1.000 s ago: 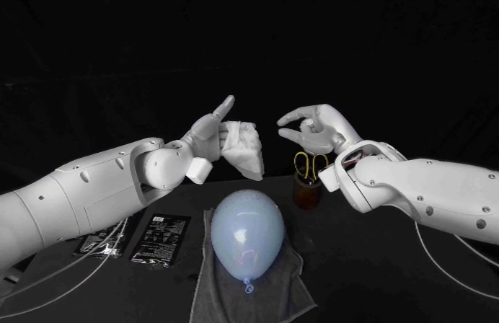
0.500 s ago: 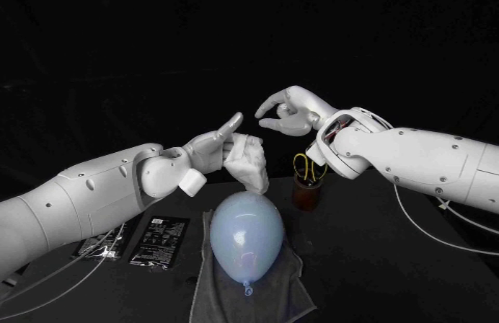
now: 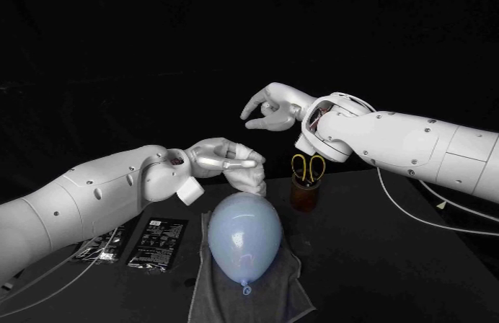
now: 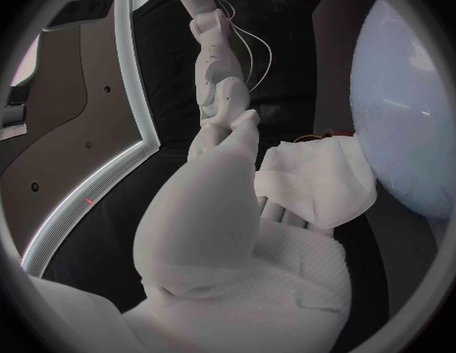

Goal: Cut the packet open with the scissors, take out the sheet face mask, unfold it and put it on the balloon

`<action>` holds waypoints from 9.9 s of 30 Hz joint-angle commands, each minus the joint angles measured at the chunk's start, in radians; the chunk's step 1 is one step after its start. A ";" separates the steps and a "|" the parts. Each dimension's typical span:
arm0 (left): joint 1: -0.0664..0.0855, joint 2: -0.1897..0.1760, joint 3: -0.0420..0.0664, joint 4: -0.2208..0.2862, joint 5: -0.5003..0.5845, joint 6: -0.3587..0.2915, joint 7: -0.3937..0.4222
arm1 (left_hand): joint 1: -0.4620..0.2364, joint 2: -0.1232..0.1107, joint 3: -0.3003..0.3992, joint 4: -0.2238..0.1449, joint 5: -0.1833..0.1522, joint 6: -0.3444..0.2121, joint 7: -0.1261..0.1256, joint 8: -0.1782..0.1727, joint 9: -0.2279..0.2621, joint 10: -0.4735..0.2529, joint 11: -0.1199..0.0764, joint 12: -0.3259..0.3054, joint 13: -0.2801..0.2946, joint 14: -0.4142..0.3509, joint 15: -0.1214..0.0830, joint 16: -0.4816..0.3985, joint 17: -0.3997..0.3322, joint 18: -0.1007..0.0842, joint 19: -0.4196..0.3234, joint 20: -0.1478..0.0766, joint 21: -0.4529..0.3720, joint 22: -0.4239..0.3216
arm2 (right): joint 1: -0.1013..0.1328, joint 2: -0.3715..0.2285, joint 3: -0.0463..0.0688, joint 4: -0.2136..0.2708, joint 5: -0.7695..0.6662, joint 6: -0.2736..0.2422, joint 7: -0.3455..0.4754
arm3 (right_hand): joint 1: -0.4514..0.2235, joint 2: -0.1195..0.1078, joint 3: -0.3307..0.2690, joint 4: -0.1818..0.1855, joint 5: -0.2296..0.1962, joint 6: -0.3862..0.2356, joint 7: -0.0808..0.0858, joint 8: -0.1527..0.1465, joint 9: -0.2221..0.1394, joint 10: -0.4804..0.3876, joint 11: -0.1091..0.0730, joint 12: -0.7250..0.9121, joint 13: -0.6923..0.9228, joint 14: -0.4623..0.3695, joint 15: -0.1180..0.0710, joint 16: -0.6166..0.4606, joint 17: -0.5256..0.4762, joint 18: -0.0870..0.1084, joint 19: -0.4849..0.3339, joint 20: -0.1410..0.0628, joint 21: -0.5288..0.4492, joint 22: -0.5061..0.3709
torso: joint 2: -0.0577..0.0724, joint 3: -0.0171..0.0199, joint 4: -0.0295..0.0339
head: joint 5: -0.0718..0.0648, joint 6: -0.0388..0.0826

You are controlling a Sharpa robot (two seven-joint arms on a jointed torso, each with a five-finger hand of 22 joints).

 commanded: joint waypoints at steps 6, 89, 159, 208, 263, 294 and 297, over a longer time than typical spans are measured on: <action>0.000 0.012 0.001 -0.014 -0.129 -0.050 0.055 | 0.058 0.003 0.076 -0.046 -0.002 0.018 0.056 0.006 0.001 0.024 -0.005 0.002 -0.001 0.014 -0.010 0.007 0.003 0.013 0.024 -0.003 0.013 0.002 | 0.012 -0.007 0.001 0.012 -0.011 0.262 -0.041 | -0.025 -0.046 -0.047 0.014 -0.001 -0.010 -0.006 -0.024 -0.010 0.038 -0.005 -0.001 0.176 0.105 -0.007 0.005 0.263 -0.004 -0.015 0.000 -0.023 0.033 | -0.001 0.0011 -0.0001 | -0.002 0.002; 0.001 0.015 0.002 0.001 -0.160 -0.043 0.045 | -0.030 -0.063 0.284 -0.095 -0.002 0.057 0.045 0.012 -0.004 0.072 -0.016 0.000 -0.002 0.030 -0.017 0.002 0.004 0.013 0.035 -0.006 0.012 0.000 | -0.002 -0.003 -0.007 0.032 0.038 0.154 -0.043 | 0.074 0.078 -0.061 0.093 -0.001 0.149 -0.071 0.092 0.052 0.091 -0.063 0.058 0.241 0.105 -0.057 0.005 0.263 -0.022 0.040 -0.044 0.072 0.090 | -0.001 0.0019 0.0002 | -0.009 -0.005; 0.002 0.009 0.001 -0.006 0.024 -0.169 0.054 | -0.110 -0.072 0.323 -0.150 -0.003 -0.072 0.001 -0.035 -0.029 -0.019 0.004 0.001 -0.001 0.056 -0.010 -0.005 0.004 0.010 0.005 0.000 -0.007 -0.001 | -0.007 -0.023 -0.005 0.081 0.442 -0.244 -0.130 | 0.043 0.065 0.016 0.081 -0.001 0.126 -0.080 0.173 0.099 0.097 -0.072 0.064 0.248 0.105 -0.067 0.005 0.263 -0.019 0.039 -0.055 0.052 0.087 | -0.001 0.0011 0.0002 | -0.003 -0.005; 0.003 0.038 0.001 -0.037 0.305 -0.091 0.071 | -0.212 -0.039 0.375 -0.090 -0.002 0.075 0.020 0.039 0.013 0.109 -0.037 0.002 -0.001 0.129 -0.043 0.020 0.017 0.016 0.063 -0.015 0.024 0.003 | -0.007 0.043 0.001 -0.041 0.444 -0.142 -0.179 | -0.041 0.006 -0.014 0.112 -0.003 0.012 -0.037 0.133 0.085 -0.017 -0.037 -0.104 0.103 0.104 -0.039 0.005 0.263 -0.001 -0.016 -0.039 -0.078 0.039 | -0.001 0.0016 0.0002 | -0.005 0.000; 0.000 -0.058 0.001 0.073 0.426 -0.336 0.137 | -0.169 -0.033 0.363 -0.090 -0.002 0.004 0.029 0.012 0.007 0.013 -0.011 -0.002 -0.003 0.040 -0.014 -0.009 -0.002 0.012 0.025 -0.001 -0.009 -0.002 | -0.209 -0.299 -0.011 0.349 0.009 -0.511 0.264 | 0.137 -0.044 -0.111 0.112 0.005 -0.014 0.017 -0.031 0.014 -0.219 0.012 -0.342 -0.149 0.063 0.008 -0.034 0.148 0.027 -0.090 0.012 -0.251 -0.012 | -0.002 0.0033 -0.0024 | 0.013 -0.007; -0.008 -0.085 0.001 0.162 0.558 -0.460 0.206 | -0.315 0.021 0.122 0.052 -0.003 -0.321 0.087 -0.076 -0.062 -0.364 0.041 -0.015 -0.016 -0.229 0.035 -0.018 -0.045 -0.034 -0.169 0.003 -0.015 -0.007 | -0.302 -0.134 -0.014 0.257 -0.718 -0.681 -0.175 | 0.127 -0.110 -0.117 0.099 0.000 -0.023 0.022 -0.043 0.003 -0.312 0.020 -0.431 -0.258 0.012 0.017 -0.074 0.052 0.061 -0.201 0.024 -0.472 -0.085 | 0.000 0.0029 0.0001 | 0.030 -0.003; -0.008 -0.086 0.001 0.167 0.560 -0.458 0.206 | -0.326 0.029 0.105 0.054 -0.003 -0.325 0.087 -0.077 -0.063 -0.369 0.041 -0.015 -0.016 -0.234 0.036 -0.017 -0.046 -0.037 -0.180 0.003 -0.016 -0.008 | -0.302 -0.112 -0.014 0.238 -0.737 -0.696 -0.203 | 0.125 -0.110 -0.118 0.101 0.000 -0.020 0.021 -0.041 0.004 -0.309 0.019 -0.428 -0.258 0.013 0.016 -0.074 0.053 0.061 -0.199 0.024 -0.471 -0.084 | 0.000 0.0037 0.0000 | 0.031 -0.003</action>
